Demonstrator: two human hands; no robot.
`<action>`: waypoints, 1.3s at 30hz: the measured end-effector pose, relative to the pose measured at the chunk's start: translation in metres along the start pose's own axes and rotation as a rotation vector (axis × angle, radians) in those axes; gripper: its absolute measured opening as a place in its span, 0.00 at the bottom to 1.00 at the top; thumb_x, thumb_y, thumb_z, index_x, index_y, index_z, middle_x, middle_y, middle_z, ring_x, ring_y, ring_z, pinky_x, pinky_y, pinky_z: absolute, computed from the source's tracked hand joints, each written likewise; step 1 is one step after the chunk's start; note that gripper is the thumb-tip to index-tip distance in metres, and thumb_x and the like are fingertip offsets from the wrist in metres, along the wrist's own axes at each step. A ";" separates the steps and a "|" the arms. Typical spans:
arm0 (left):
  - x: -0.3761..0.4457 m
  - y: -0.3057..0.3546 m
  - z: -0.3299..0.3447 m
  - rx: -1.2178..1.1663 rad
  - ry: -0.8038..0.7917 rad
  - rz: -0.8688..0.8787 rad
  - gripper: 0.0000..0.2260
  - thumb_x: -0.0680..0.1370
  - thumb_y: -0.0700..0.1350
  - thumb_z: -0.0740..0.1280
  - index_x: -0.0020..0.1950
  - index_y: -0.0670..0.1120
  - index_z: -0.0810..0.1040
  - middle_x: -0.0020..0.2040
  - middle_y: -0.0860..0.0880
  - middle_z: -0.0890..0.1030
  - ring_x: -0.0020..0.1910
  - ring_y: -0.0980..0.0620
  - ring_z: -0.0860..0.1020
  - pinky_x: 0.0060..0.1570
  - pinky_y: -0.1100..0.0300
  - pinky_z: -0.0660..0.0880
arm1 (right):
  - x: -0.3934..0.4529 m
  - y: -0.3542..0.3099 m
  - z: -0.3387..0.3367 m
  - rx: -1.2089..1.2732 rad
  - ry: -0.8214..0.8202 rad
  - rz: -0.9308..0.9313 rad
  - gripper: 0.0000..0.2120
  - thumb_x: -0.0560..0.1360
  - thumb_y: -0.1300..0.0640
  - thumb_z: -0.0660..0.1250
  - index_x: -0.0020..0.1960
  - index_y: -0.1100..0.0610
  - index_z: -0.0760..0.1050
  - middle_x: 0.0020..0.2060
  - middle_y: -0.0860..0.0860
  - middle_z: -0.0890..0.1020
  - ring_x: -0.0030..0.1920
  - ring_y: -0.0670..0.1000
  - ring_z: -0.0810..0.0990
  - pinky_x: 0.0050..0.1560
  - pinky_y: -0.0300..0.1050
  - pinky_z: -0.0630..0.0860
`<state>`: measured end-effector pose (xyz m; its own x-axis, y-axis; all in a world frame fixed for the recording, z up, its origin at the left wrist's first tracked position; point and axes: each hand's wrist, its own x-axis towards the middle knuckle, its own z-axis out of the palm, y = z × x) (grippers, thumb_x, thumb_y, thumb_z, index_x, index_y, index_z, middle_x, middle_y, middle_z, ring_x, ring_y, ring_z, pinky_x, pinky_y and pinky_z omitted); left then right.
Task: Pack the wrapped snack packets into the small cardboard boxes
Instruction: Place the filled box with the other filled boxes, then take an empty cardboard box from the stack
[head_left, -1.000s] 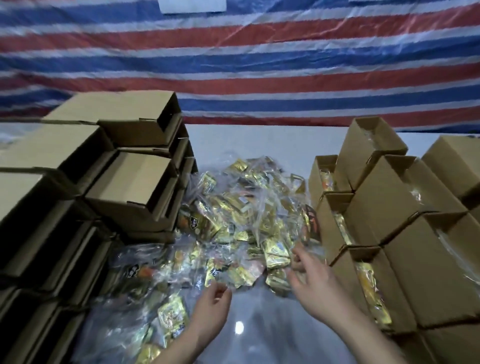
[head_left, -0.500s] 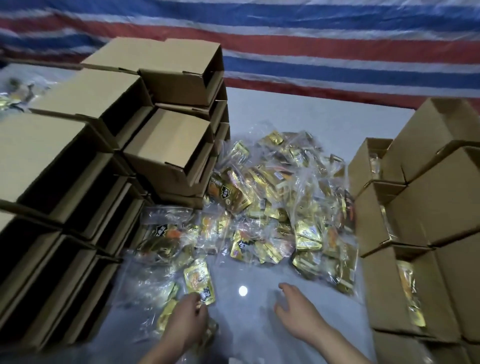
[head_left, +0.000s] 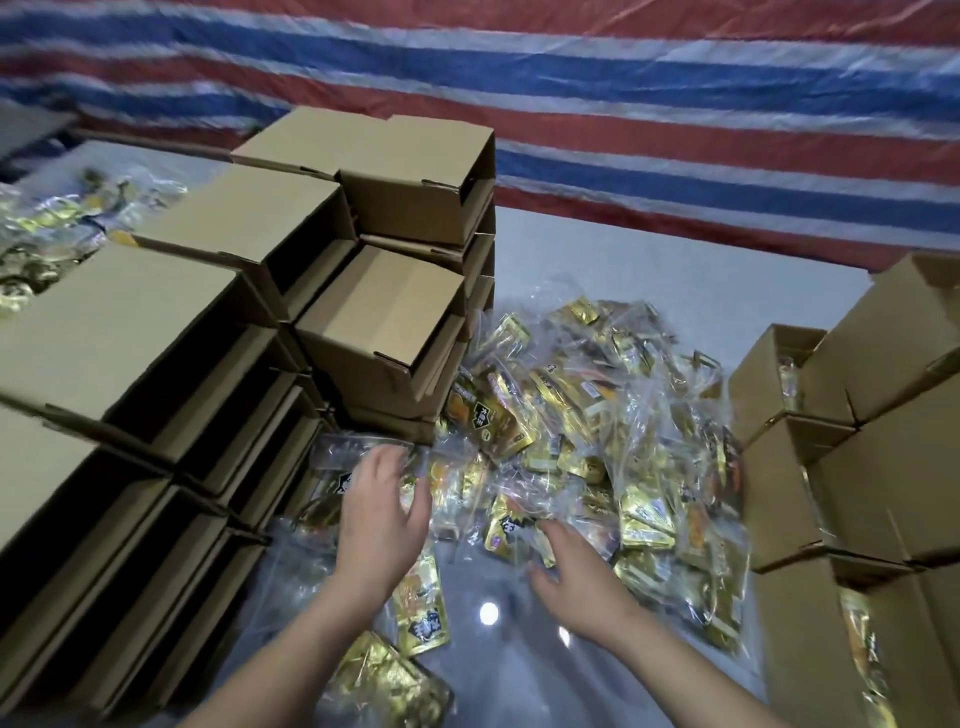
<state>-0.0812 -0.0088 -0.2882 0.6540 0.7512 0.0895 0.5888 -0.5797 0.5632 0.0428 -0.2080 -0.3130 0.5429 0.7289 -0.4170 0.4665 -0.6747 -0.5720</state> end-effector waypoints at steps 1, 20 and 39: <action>0.012 0.013 -0.010 -0.012 0.088 0.040 0.20 0.79 0.51 0.63 0.68 0.44 0.72 0.65 0.48 0.73 0.66 0.50 0.70 0.68 0.56 0.63 | 0.006 -0.011 -0.009 0.009 0.033 -0.030 0.28 0.81 0.49 0.61 0.78 0.55 0.59 0.74 0.50 0.66 0.74 0.49 0.65 0.68 0.36 0.59; 0.252 0.105 -0.123 0.469 0.204 0.294 0.30 0.79 0.56 0.63 0.77 0.47 0.61 0.76 0.41 0.64 0.74 0.41 0.64 0.73 0.46 0.59 | 0.182 -0.230 -0.236 -0.371 0.530 -0.400 0.31 0.76 0.58 0.63 0.78 0.57 0.58 0.73 0.57 0.65 0.71 0.61 0.66 0.70 0.56 0.66; 0.325 0.135 -0.043 0.421 0.017 0.054 0.27 0.81 0.53 0.55 0.79 0.49 0.55 0.78 0.43 0.57 0.77 0.37 0.52 0.68 0.31 0.60 | 0.241 -0.188 -0.292 -0.759 0.438 -0.213 0.36 0.78 0.59 0.61 0.81 0.52 0.47 0.80 0.56 0.53 0.77 0.60 0.56 0.75 0.59 0.56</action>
<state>0.1908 0.1706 -0.1478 0.6832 0.7194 0.1255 0.6989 -0.6940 0.1732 0.2897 0.0605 -0.0998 0.5369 0.8427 0.0397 0.8390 -0.5383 0.0790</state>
